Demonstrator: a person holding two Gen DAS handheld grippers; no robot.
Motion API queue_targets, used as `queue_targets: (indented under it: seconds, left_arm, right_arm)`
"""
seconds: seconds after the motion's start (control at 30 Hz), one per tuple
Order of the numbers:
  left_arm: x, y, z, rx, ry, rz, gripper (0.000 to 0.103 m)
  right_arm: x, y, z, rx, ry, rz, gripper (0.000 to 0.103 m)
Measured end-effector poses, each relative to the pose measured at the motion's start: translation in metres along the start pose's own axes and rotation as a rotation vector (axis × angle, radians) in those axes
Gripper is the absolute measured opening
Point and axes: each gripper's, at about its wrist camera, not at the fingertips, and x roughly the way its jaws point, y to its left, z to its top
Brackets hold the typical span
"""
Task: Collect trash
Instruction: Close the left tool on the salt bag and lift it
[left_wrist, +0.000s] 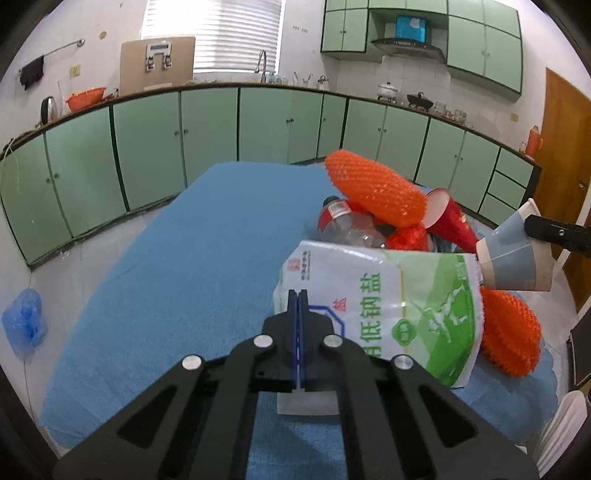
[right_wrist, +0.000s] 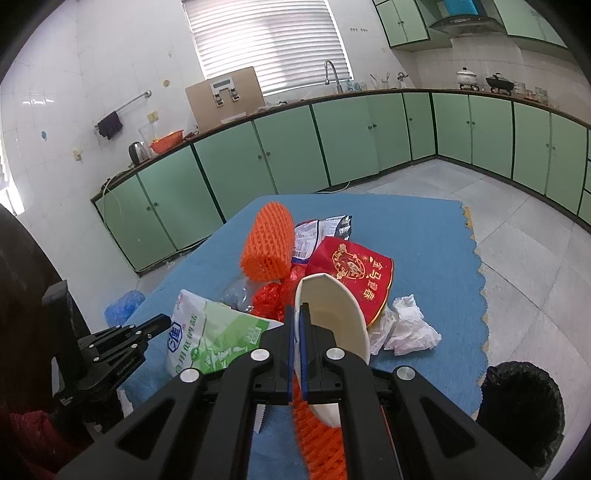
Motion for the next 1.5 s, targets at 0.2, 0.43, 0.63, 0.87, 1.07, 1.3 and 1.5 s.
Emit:
queue_targets:
  seconds: [0.2,0.43,0.63,0.87,1.07,1.3,1.5]
  left_arm:
    - [-0.005,-0.01,0.006,0.024,-0.007,-0.03,0.009]
    - [0.013,-0.003,0.016,0.047,0.004,-0.054,0.065]
    - [0.039,0.009,0.022,0.031,0.052,-0.111,0.076]
    - [0.051,0.014,0.018,-0.015,0.092,-0.194,0.073]
    - [0.051,0.008,0.015,-0.006,0.089,-0.204,0.043]
    - [0.042,0.012,0.015,-0.034,0.046,-0.164,0.012]
    - [0.02,0.011,0.022,-0.037,-0.01,-0.157,0.003]
  right_arm:
    - [-0.005,-0.002,0.0,0.001,-0.015,-0.008,0.003]
    - [-0.006,-0.003,-0.003,0.0,-0.011,-0.021,0.003]
    - [0.0,-0.002,-0.001,0.001,-0.002,-0.028,0.003]
    - [0.007,0.003,-0.001,-0.004,0.017,-0.019,0.003]
    - [0.019,0.012,-0.008,-0.013,0.052,-0.002,0.003]
    - [0.017,0.013,-0.009,-0.011,0.046,-0.001,0.003]
    - [0.011,0.013,-0.006,-0.008,0.03,-0.001,0.003]
